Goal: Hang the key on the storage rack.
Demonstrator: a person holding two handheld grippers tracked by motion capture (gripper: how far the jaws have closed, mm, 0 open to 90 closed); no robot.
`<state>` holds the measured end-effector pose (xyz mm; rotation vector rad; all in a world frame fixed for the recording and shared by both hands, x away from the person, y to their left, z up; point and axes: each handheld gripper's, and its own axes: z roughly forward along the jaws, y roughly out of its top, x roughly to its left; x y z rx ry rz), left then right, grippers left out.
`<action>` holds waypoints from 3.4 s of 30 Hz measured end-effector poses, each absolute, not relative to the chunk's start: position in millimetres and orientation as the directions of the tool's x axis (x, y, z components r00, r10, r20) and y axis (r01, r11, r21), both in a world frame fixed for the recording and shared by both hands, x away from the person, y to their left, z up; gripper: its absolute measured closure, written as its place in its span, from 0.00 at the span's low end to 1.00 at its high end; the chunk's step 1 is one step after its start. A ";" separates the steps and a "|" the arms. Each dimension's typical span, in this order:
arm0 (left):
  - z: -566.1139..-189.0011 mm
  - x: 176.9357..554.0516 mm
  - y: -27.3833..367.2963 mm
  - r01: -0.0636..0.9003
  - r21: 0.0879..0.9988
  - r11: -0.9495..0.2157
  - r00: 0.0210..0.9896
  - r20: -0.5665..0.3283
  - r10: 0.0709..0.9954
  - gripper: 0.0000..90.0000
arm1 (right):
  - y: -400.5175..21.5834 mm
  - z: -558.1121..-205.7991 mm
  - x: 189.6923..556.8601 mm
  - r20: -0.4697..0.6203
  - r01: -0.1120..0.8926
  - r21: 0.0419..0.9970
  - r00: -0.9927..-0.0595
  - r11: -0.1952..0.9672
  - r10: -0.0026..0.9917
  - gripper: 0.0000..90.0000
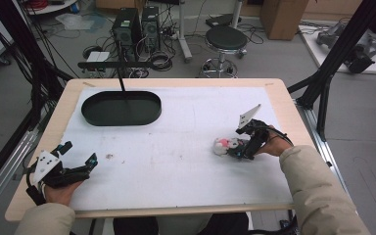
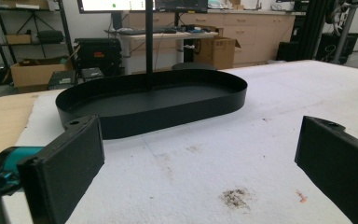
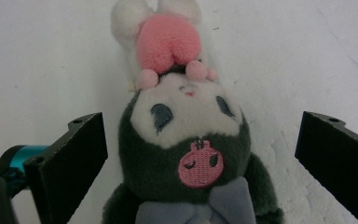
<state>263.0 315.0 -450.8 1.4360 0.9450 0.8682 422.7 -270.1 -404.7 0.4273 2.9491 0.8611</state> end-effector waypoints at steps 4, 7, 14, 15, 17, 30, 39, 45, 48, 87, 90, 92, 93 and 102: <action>-450.8 262.8 314.8 0.069 0.997 -0.025 0.401 -0.005 0.916 0.02 | -270.4 -407.6 425.2 0.062 0.259 0.516 -0.962 0.817 0.266 0.17; -450.9 262.9 314.7 0.068 0.997 -0.020 0.400 -0.009 0.916 0.02 | -267.1 -408.5 425.3 0.065 0.249 0.495 -0.966 0.832 0.251 0.30; -450.8 263.1 315.2 0.070 0.997 -0.020 0.402 -0.010 0.916 0.02 | -265.5 -405.1 424.3 0.091 0.268 0.474 -0.962 0.839 0.256 0.46; -450.7 263.1 315.2 0.070 0.997 -0.021 0.402 -0.009 0.916 0.02 | -264.5 -404.5 424.3 0.082 0.261 0.475 -0.964 0.840 0.253 0.48; -450.7 263.2 315.4 0.069 0.997 -0.019 0.401 -0.010 0.916 0.02 | -264.4 -403.9 424.2 0.083 0.265 0.471 -0.963 0.841 0.257 0.48; -425.2 278.4 314.5 0.082 0.996 -0.044 0.448 0.003 0.894 0.02 | -256.4 -379.7 415.8 0.103 0.287 0.526 -0.956 0.801 0.275 0.51; -371.8 311.8 290.7 0.100 0.982 -0.161 0.657 0.057 0.752 0.02 | -222.7 -332.0 411.1 0.050 0.180 0.620 -0.980 0.763 0.191 0.51; -340.9 333.4 275.0 0.110 0.972 -0.210 0.745 0.059 0.665 0.02 | -208.7 -316.1 411.0 0.026 0.138 0.650 -0.987 0.747 0.159 0.51; -325.5 342.5 263.7 0.092 0.968 -0.232 0.785 0.073 0.615 0.02 | -204.1 -313.1 410.9 0.034 0.140 0.662 -0.987 0.736 0.157 0.51; -297.4 390.4 101.3 0.066 0.852 -0.520 0.988 0.016 0.153 0.02 | -141.6 -287.1 403.9 -0.010 0.058 0.669 -0.996 0.741 0.087 0.51; -300.3 390.0 96.5 0.072 0.841 -0.536 0.989 0.011 0.149 0.02 | -140.2 -287.5 402.7 -0.011 0.053 0.666 -0.997 0.744 0.081 0.51; -301.5 390.1 94.8 0.073 0.837 -0.543 0.989 0.008 0.146 0.02 | -140.0 -287.6 402.6 -0.013 0.050 0.668 -0.997 0.742 0.078 0.51; -302.1 390.0 94.0 0.076 0.833 -0.547 0.989 0.006 0.147 0.02 | -139.7 -287.7 402.7 -0.012 0.047 0.669 -0.997 0.742 0.074 0.51; -305.1 389.9 92.1 0.072 0.801 -0.595 0.992 0.005 0.127 0.22 | -136.9 -288.6 401.0 -0.014 0.035 0.665 -0.998 0.746 0.058 0.51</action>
